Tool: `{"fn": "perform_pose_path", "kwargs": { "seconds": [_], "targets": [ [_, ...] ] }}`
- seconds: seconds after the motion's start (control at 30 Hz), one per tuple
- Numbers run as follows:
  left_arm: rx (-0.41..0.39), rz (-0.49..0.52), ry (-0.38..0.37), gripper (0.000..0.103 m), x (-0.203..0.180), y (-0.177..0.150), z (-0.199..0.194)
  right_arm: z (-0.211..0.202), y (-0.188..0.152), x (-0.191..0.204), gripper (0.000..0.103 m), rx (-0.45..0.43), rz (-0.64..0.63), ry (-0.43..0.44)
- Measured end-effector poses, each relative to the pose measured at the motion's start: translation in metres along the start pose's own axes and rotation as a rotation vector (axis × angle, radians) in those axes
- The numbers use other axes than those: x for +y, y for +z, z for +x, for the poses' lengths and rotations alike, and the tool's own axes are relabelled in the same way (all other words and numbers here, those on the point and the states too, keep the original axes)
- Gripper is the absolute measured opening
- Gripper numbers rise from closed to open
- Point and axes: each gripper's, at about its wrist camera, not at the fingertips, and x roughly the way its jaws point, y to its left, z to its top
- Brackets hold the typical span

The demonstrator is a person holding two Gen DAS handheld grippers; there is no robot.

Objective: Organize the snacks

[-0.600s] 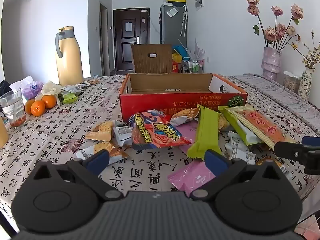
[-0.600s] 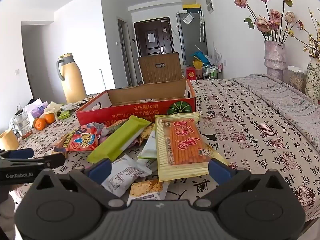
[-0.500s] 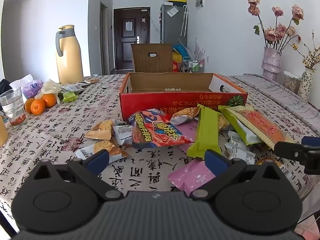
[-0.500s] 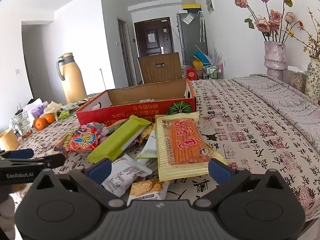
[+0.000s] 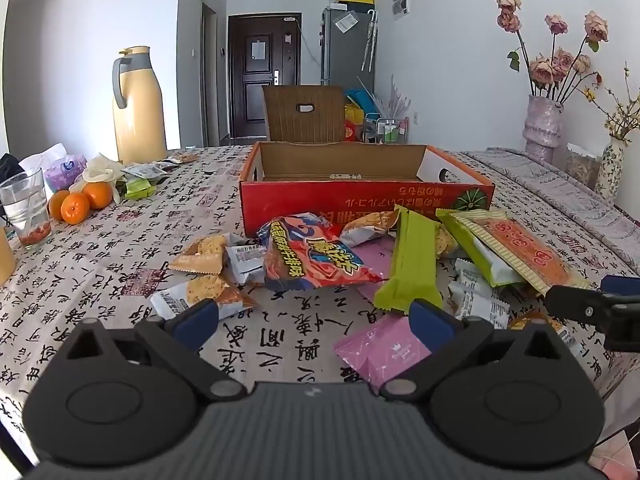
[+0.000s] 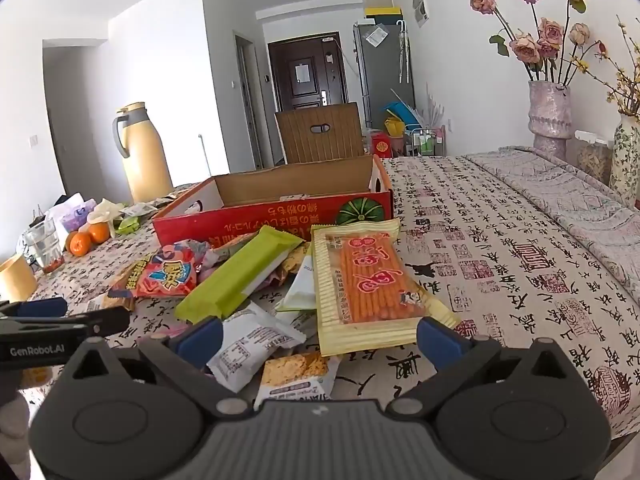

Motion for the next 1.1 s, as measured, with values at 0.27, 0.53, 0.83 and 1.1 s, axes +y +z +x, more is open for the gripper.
{"fn": "perform_pose_path", "kwargs": {
  "seconds": [0.27, 0.53, 0.83, 1.1],
  "targets": [
    [0.006, 0.003, -0.006, 0.103, -0.0007, -0.0007, 0.0015, 0.0000, 0.0001, 0.0002, 0.103, 0.001, -0.002, -0.001],
    [0.014, 0.004, -0.014, 0.103, -0.0015, -0.0022, 0.0023, 0.0001, -0.0007, 0.0011, 0.103, 0.002, -0.004, -0.002],
    [0.015, 0.004, -0.014, 0.103, -0.0017, -0.0026, 0.0024, 0.0001, -0.0008, 0.0014, 0.103, 0.003, -0.005, -0.004],
    [0.015, 0.004, -0.015, 0.103, -0.0015, -0.0023, 0.0023, 0.0001, -0.0008, 0.0020, 0.103, 0.003, -0.007, -0.005]
  ]
}}
